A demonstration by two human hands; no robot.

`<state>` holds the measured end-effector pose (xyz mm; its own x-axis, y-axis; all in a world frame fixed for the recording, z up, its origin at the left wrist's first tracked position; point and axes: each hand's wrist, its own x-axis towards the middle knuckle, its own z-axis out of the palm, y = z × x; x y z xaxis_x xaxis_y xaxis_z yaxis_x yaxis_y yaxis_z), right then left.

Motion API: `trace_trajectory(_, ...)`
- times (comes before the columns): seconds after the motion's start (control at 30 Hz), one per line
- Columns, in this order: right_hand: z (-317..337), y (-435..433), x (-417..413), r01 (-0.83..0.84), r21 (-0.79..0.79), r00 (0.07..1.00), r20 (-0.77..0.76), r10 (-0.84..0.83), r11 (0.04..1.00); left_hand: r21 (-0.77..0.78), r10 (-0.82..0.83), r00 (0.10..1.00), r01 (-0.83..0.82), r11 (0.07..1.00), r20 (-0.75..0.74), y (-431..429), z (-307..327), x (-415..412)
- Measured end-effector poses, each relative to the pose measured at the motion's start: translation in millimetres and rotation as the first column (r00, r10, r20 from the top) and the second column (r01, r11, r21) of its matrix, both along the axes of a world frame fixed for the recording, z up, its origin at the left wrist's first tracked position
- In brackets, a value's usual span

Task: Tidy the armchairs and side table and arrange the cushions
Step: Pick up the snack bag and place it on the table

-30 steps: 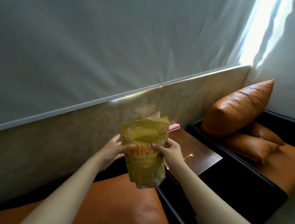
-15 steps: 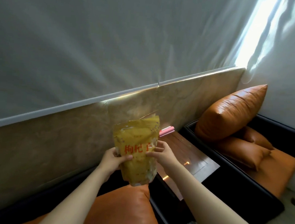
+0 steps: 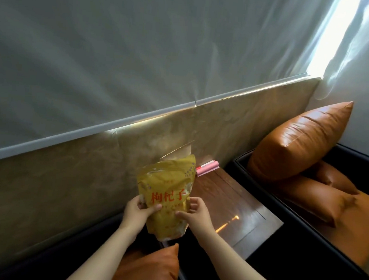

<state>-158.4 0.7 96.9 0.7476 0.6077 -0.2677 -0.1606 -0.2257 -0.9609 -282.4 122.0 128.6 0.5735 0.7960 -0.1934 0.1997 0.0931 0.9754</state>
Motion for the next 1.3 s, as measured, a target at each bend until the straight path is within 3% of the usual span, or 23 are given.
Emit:
trace_trajectory(0.17, -33.2, 18.6, 36.3, 0.053, -0.050, 0.997, 0.064, -0.050, 0.997, -0.033, 0.114, 0.993, -0.114, 0.993, -0.021, 7.1, -37.8, 44.2)
trace_trajectory(0.4, -72.1, 50.4, 110.4, 0.093, -0.168, 0.987, 0.147, -0.068, 0.981, 0.012, 0.146, 0.979, -0.146, 0.989, -0.145, 29.0, -87.8, 121.9)
trace_trajectory(0.5, -88.5, 65.9, 143.8, 0.094, -0.207, 0.983, 0.176, -0.057, 0.974, -0.044, 0.113, 0.980, -0.122, 0.992, -0.164, 42.3, -103.6, 156.4)
trace_trajectory(0.67, -95.4, 95.0, 186.1, 0.055, -0.177, 0.980, 0.199, -0.019, 0.983, -0.002, 0.162, 0.962, -0.166, 0.986, -0.221, 65.7, -125.6, 201.4)
trace_trajectory(0.8, -111.7, 111.1, 197.7, 0.024, -0.138, 0.990, 0.143, -0.004, 0.990, -0.025, 0.233, 0.944, -0.246, 0.969, -0.235, 67.8, -148.9, 213.7)
trace_trajectory(1.03, -133.8, 106.2, 215.9, 0.020, -0.115, 1.000, 0.020, -0.018, 0.993, -0.121, 0.277, 0.954, -0.291, 0.949, -0.115, 55.6, -170.5, 222.8)
trace_trajectory(1.17, -131.6, 107.4, 211.8, -0.067, -0.136, 0.997, -0.049, 0.061, 0.988, -0.088, 0.275, 0.945, -0.294, 0.952, -0.178, 56.3, -176.5, 216.6)
trace_trajectory(1.3, -123.8, 92.6, 197.8, -0.057, -0.232, 0.998, -0.011, 0.056, 0.971, -0.030, 0.232, 0.942, -0.246, 0.969, -0.244, 46.3, -174.6, 200.6)
